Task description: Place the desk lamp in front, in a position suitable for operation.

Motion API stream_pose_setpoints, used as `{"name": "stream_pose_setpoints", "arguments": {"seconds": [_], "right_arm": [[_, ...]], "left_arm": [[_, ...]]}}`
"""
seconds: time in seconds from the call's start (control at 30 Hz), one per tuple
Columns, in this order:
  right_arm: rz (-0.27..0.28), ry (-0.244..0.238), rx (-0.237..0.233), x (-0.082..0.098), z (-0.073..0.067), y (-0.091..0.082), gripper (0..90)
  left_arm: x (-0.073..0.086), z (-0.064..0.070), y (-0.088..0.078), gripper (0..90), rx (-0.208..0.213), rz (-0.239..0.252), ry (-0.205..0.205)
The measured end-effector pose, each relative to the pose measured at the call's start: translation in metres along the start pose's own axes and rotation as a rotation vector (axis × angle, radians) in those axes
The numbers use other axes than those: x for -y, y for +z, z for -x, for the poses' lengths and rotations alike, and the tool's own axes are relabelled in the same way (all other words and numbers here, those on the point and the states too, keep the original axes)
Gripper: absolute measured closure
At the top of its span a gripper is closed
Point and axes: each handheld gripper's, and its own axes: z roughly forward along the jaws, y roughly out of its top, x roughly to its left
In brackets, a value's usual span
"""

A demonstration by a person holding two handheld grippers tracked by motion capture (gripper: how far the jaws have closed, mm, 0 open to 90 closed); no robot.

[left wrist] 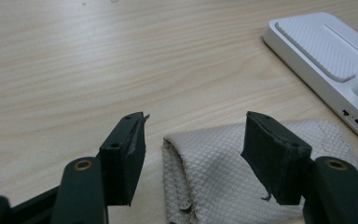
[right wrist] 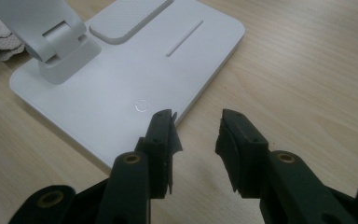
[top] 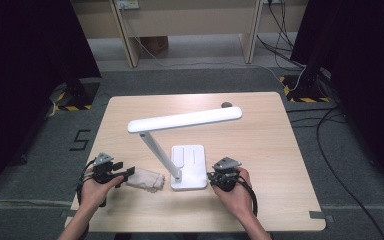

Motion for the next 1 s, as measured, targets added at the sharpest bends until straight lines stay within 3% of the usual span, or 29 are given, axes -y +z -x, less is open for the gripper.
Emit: {"name": "stream_pose_setpoints", "arguments": {"seconds": [0.3,0.43,0.53,0.63,0.87,1.0], "right_arm": [[0.006,-0.01,-0.01,-0.002,-0.004,0.0,64.1],[0.001,-0.016,-0.02,-0.002,-0.005,0.001,64.1],[0.007,-0.018,-0.022,-0.004,-0.005,0.0,64.1],[0.008,-0.019,-0.023,-0.005,-0.005,0.0,64.1],[0.008,-0.019,-0.022,-0.004,-0.005,0.001,64.1],[0.008,-0.019,-0.022,-0.004,-0.004,0.003,64.1]], "left_arm": [[0.015,0.002,0.011,40.4,0.013,-0.056,-0.018],[0.017,0.002,0.011,42.6,0.004,-0.044,-0.008],[0.02,0.004,0.011,47.0,-0.006,-0.035,0.035],[0.025,0.007,0.01,52.9,-0.004,-0.014,0.047],[0.032,0.013,0.006,73.4,0.027,0.01,0.021],[0.032,0.015,0.004,78.5,0.027,0.012,0.018]]}}
